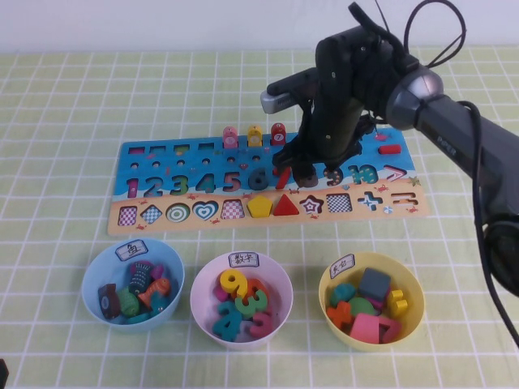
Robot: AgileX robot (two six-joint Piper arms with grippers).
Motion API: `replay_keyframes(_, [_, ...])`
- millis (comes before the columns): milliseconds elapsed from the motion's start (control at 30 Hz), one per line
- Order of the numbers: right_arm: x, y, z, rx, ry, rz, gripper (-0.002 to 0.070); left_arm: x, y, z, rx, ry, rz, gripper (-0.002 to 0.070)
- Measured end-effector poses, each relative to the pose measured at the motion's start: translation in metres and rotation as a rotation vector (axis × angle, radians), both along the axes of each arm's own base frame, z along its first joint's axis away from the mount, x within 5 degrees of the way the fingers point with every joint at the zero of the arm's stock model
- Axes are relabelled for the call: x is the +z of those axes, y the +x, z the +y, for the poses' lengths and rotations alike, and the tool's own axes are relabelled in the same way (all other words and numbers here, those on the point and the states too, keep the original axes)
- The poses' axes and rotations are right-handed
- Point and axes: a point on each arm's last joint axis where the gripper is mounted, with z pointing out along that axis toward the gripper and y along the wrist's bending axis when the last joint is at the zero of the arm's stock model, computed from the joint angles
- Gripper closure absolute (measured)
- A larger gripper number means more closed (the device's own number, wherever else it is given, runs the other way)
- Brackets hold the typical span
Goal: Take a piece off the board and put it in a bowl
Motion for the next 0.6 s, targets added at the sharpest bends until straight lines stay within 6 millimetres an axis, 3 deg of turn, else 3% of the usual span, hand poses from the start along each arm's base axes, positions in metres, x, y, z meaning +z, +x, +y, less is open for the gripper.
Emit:
replay_keyframes(433, [-0.02,0.012,0.003,-0.018,-0.013,-0.013,0.0258,0.0,0.0,0.0,0.0,0.0,0.0,0.068])
replay_keyframes(600, [-0.02,0.014,0.003,-0.019,-0.016,-0.03,0.0328,0.0,0.0,0.0,0.0,0.0,0.0,0.068])
